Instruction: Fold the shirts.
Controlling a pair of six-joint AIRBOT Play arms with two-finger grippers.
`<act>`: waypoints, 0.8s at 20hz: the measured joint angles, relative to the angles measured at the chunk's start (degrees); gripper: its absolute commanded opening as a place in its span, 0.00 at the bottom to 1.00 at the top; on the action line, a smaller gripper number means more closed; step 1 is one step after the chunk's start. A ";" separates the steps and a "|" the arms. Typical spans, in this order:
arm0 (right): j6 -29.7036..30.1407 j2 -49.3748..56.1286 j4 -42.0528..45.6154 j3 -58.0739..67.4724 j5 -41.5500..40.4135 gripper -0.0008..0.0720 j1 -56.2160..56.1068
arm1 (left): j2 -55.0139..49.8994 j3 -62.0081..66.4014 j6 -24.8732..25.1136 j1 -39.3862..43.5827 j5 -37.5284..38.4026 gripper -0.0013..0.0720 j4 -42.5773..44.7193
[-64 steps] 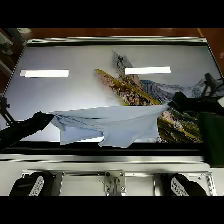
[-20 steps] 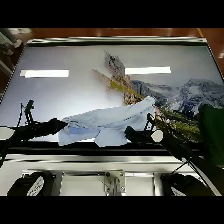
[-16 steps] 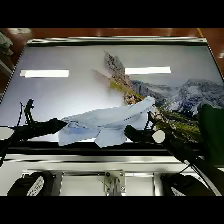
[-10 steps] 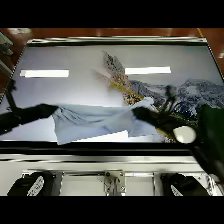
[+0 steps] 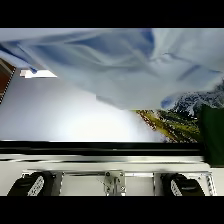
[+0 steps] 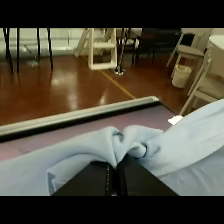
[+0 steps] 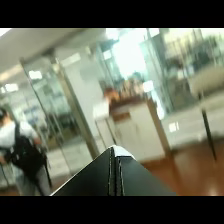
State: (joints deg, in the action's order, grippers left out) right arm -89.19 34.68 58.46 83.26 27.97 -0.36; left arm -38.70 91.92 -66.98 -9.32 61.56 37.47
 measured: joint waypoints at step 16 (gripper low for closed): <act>0.28 15.72 11.87 11.56 34.49 0.10 1.07 | 5.49 -27.71 -13.79 0.00 27.32 0.08 9.75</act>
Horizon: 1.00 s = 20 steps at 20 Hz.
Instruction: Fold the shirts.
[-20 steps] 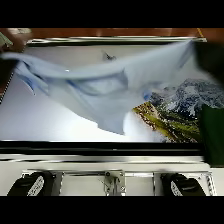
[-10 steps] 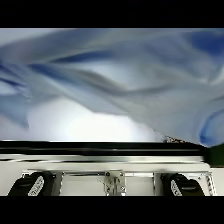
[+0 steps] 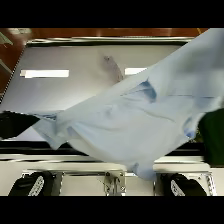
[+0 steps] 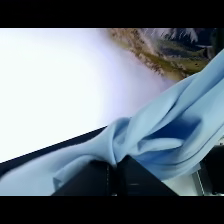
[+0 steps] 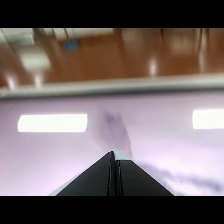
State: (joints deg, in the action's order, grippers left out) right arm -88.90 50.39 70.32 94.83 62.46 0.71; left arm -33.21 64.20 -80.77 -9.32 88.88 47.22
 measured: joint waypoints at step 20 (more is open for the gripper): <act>-6.99 34.47 2.54 -4.42 -14.36 0.89 -7.39 | -33.20 -18.01 11.96 -6.62 -35.10 0.65 -17.57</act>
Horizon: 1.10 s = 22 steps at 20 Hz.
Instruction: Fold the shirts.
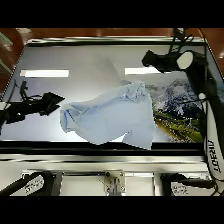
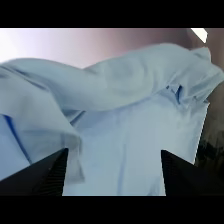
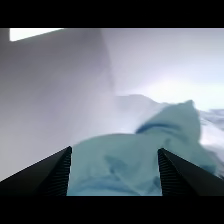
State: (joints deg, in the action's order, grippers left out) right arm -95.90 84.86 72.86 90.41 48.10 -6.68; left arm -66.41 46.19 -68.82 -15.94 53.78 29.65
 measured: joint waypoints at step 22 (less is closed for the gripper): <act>9.49 -2.60 -7.61 -19.30 20.96 0.77 19.67 | -5.86 -17.22 -16.09 30.82 -2.25 0.80 4.26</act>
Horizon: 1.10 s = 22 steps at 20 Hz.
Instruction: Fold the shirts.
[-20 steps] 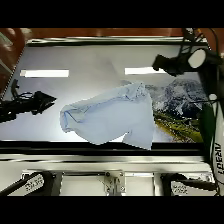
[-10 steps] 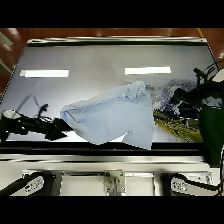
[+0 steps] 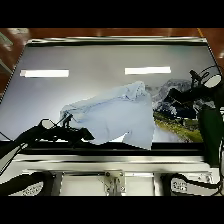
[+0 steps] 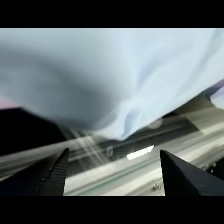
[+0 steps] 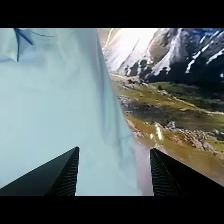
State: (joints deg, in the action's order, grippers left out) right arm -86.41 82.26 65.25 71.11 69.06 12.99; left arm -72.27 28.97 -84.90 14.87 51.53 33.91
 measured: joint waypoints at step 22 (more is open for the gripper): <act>9.16 18.05 -6.54 -0.13 4.79 0.10 -5.86 | 5.18 1.09 1.70 6.16 -8.94 0.07 -5.40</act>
State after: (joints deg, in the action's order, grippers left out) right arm -77.25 100.31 58.72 70.98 73.84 7.14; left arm -67.09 30.06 -83.20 21.04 42.59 28.51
